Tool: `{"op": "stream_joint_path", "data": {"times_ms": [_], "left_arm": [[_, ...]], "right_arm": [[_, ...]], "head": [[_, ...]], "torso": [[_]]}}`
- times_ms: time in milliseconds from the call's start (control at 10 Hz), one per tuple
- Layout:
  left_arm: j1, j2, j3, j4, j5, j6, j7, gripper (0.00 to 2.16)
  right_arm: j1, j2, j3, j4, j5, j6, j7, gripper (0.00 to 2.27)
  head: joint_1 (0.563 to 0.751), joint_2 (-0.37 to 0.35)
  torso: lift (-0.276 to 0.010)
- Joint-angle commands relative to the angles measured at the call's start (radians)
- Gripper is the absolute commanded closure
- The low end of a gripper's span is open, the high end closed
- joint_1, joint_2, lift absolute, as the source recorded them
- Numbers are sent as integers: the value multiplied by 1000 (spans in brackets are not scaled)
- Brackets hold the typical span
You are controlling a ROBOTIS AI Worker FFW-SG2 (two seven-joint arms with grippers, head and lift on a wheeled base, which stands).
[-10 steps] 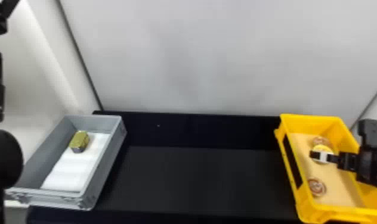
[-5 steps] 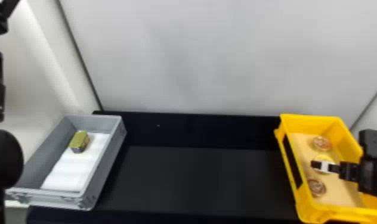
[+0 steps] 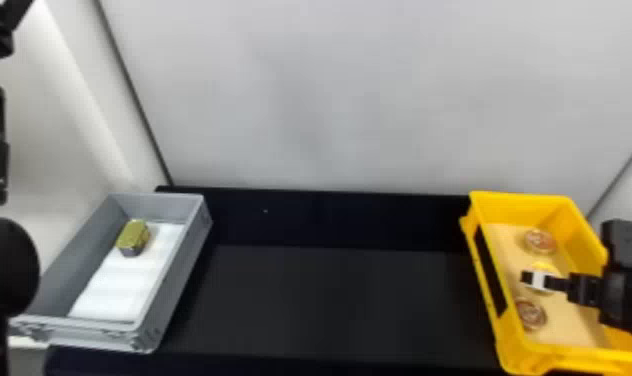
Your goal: Pick up the round yellow can and place it in the yellow rectangular box
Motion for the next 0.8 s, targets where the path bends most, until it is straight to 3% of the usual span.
{"op": "stream_joint_path", "data": {"times_ms": [0,500,700], "left_arm": [[0,-1,1,0,1,0,0,35],[0,-1,1,0,-3,1,-2,36],[0,-1,1,-2,-3,3,-2,35]], "right_arm": [[8,1,-6,-3,-6,-7,-2,453],[12,1,-6,-23,-14,-1,-33,334],[32,0,-1,-124,-11,-2,-44,303]], "head": [[694,54],[694,54],[694,54]], "torso": [[-3],[-3],[-3]]}}
